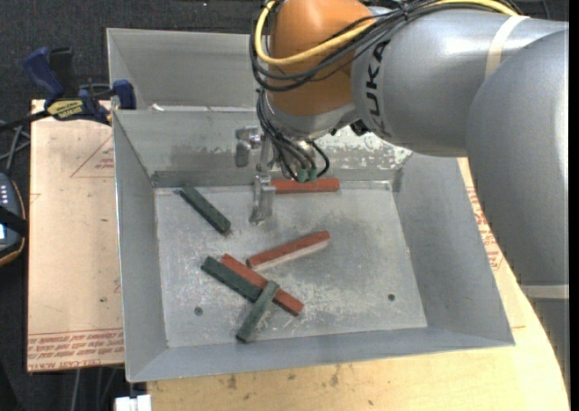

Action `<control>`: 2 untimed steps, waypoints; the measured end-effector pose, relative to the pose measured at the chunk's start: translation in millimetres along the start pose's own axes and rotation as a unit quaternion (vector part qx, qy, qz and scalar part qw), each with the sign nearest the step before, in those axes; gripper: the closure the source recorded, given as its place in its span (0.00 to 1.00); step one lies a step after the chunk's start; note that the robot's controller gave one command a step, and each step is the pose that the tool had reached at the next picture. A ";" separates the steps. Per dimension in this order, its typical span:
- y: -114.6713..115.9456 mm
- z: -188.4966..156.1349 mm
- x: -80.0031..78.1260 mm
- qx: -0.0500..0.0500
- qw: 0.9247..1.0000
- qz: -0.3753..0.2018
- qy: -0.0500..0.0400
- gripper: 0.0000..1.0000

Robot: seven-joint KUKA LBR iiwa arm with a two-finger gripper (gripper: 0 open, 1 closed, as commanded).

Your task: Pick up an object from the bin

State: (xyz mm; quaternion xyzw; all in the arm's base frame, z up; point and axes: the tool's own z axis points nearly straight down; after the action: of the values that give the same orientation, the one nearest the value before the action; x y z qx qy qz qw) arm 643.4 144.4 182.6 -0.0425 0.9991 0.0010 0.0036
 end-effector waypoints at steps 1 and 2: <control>-17.0 65.4 14.4 0.000 0.999 -0.052 0.001 0.00; -24.1 97.6 57.4 0.000 0.997 -0.078 0.004 0.00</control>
Offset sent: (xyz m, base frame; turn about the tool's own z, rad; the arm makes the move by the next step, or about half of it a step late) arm -0.0636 -0.0315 -0.0999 -0.1692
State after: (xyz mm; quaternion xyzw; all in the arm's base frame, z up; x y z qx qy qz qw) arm 588.9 115.8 84.5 -0.1207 0.9927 0.0005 -0.0007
